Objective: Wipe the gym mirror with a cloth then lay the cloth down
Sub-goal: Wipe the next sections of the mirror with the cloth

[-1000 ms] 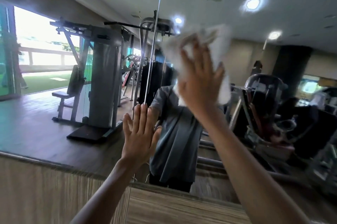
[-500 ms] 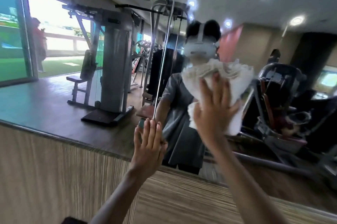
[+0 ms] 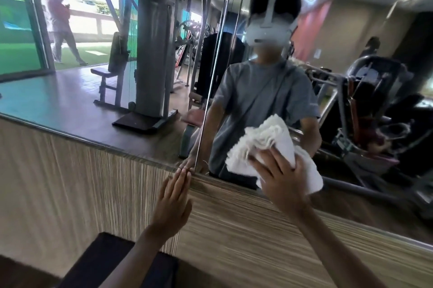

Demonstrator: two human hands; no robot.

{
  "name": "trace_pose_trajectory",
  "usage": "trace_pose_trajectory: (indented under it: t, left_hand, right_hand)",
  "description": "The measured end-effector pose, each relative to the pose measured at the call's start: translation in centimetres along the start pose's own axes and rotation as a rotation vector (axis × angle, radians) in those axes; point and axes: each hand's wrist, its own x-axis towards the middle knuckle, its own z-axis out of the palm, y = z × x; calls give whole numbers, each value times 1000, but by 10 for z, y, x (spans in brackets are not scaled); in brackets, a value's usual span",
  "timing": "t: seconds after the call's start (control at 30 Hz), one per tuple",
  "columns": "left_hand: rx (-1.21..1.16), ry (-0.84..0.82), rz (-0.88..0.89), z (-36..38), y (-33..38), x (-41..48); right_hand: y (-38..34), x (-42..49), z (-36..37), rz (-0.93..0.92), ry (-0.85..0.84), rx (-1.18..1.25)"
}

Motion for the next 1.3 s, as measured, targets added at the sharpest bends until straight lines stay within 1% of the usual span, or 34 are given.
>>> trace_pose_trajectory:
  t: [0.03, 0.07, 0.1, 0.13, 0.17, 0.23, 0.3, 0.37, 0.5, 0.6, 0.7, 0.83, 0.97, 1.07, 1.13, 1.2, 1.3]
  left_hand:
    - [-33, 12, -10, -1, 0, 2]
    - [-62, 20, -33, -1, 0, 4]
    - [-88, 26, -66, -1, 1, 6]
    - [-107, 27, -93, 0, 2, 7]
    - [-121, 27, -103, 0, 2, 7]
    - [-130, 29, -89, 1, 0, 3]
    - [-142, 37, -76, 0, -1, 2]
    - [-155, 57, -75, 0, -3, 2]
    - [-182, 92, -103, 4, -3, 0]
    - [-197, 105, -116, 8, -2, -1]
    - [-202, 97, -151, 10, 3, 0]
    - [-198, 86, -171, 8, 9, 2]
    - [-179, 80, -207, 7, 10, 3]
    - [-157, 95, -323, 9, 28, 4]
    - [-136, 103, -357, 14, 48, 8]
    - [-111, 103, -327, 19, 73, 8]
    - [-96, 104, -227, 31, 118, 6]
  right_hand:
    - [-18, 12, 3, 118, 40, 33]
    - [-43, 22, 9, 191, 76, 75]
    - [-69, 32, 14, 216, 93, 117]
    - [-91, 40, 21, 187, 81, 150]
    - [-108, 44, 27, 117, 45, 169]
    - [-121, 41, 34, -64, -61, 177]
    - [-109, 36, 31, -214, -139, 152]
    - [-88, 22, 29, -295, -146, 166]
    - [-43, -31, 18, -237, -155, 129]
    - [-34, -50, 9, -197, -177, 78]
    - [-57, -33, 18, -147, -131, 101]
    - [-108, 1, 29, -144, -80, 135]
    - [-119, 13, 29, -127, -54, 155]
    - [-101, 2, 31, -223, -79, 138]
    - [-80, -11, 32, -242, -94, 115]
    - [-58, -32, 30, -220, -89, 132]
    - [-17, -75, 30, -219, -55, 163]
